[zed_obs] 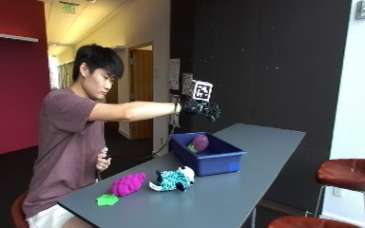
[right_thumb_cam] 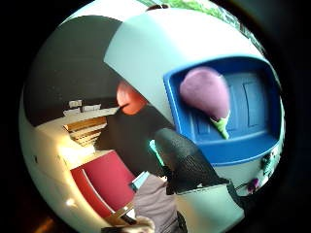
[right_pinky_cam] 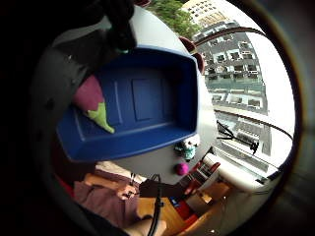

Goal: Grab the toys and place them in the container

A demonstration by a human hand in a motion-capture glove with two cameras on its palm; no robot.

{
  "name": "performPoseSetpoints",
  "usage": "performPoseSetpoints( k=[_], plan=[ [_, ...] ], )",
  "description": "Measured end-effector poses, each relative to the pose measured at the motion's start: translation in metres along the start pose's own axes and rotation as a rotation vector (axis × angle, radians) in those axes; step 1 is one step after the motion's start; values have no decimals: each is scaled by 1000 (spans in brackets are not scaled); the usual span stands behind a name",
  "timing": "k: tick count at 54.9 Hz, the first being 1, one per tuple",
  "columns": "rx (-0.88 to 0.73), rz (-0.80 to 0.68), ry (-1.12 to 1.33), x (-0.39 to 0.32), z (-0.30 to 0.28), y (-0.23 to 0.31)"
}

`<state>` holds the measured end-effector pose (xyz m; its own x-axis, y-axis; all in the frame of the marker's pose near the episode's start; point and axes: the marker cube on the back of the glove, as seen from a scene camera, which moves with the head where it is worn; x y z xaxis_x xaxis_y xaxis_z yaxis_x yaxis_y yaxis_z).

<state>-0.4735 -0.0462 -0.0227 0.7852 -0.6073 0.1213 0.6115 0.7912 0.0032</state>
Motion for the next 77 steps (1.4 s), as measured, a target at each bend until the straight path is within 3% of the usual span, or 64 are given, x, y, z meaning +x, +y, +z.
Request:
performPoseSetpoints(
  k=[3,8,13,16,20,26,31,35,37,40,44,47,60,77],
  plan=[
    [32,14,8,-5,-5,0],
    [68,188,28,-33,-13,-9],
    [115,98,-3,-25,-31,12],
    [138,191,27,-7,-42,25],
    [134,179,85,26,-54,52],
    [132,343,90,74,-64,83],
    [130,270,43,109,-68,118],
    [130,374,46,140,-66,139],
    [122,297,53,154,-62,153],
    [101,157,89,180,-55,172],
    [105,416,-3,207,-42,177],
    [108,496,-69,229,-29,182],
    [31,616,-119,281,40,184],
    [-204,690,-137,299,155,162]
  ],
)
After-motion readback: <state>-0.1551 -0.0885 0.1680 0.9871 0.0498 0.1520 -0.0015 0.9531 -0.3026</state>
